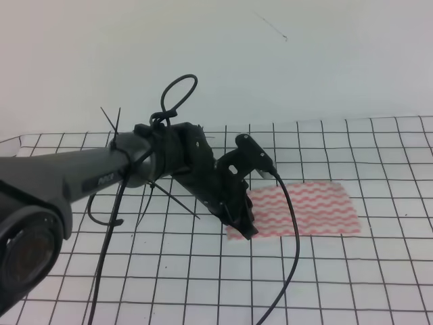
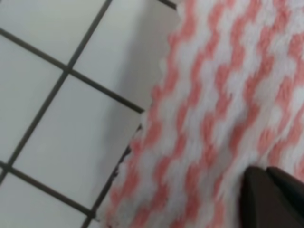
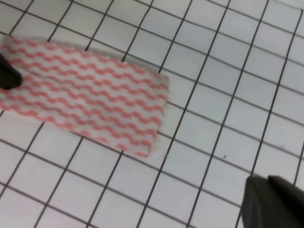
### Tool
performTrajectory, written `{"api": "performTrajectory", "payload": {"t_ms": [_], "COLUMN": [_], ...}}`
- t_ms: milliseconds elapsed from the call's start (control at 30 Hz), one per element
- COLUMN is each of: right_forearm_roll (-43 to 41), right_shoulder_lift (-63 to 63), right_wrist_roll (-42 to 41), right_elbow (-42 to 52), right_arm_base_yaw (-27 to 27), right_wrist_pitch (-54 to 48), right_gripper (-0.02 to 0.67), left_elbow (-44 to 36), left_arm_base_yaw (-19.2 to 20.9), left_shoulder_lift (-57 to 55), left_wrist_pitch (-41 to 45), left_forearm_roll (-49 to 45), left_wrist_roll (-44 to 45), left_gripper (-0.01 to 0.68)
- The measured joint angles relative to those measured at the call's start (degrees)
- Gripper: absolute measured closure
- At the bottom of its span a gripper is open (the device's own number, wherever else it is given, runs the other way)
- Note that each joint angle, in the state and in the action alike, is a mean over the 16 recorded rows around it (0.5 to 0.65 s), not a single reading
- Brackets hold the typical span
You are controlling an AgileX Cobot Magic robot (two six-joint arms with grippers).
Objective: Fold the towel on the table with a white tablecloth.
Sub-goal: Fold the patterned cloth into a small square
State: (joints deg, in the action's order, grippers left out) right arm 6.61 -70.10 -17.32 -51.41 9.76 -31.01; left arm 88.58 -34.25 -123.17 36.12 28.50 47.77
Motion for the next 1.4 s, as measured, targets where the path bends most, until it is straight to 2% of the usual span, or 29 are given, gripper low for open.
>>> {"api": "performTrajectory", "payload": {"t_ms": [200, 467, 633, 800, 1067, 1400], "right_forearm_roll": [6.29, 23.52, 35.95, 44.71, 50.23, 50.44], "right_shoulder_lift": [-4.42, -17.04, -26.66, -35.45, -44.76, -49.06], "right_wrist_roll": [-8.12, -28.67, -42.71, -52.20, -58.04, -58.21], "right_elbow": [-0.59, -4.55, -9.37, -14.51, -19.77, -20.80], "right_arm_base_yaw": [0.00, 0.00, 0.00, 0.00, 0.00, 0.00], "right_wrist_pitch": [3.75, 7.36, 4.90, 0.32, -4.76, -1.61], "right_gripper": [0.650, 0.650, 0.650, 0.650, 0.650, 0.650], "left_elbow": [0.21, 0.31, 0.32, 0.32, 0.32, 0.32], "left_arm_base_yaw": [0.00, 0.00, 0.00, 0.00, 0.00, 0.00], "left_shoulder_lift": [-0.50, -0.49, -0.46, -0.46, -0.46, -0.46], "left_wrist_pitch": [1.54, 3.15, 3.40, 3.53, 3.55, 3.86], "left_forearm_roll": [0.18, 0.44, 0.55, 0.61, 0.77, 1.46], "left_wrist_roll": [0.08, 0.17, 0.20, 0.24, 0.26, 0.26], "left_gripper": [0.673, 0.673, 0.673, 0.673, 0.673, 0.673]}}
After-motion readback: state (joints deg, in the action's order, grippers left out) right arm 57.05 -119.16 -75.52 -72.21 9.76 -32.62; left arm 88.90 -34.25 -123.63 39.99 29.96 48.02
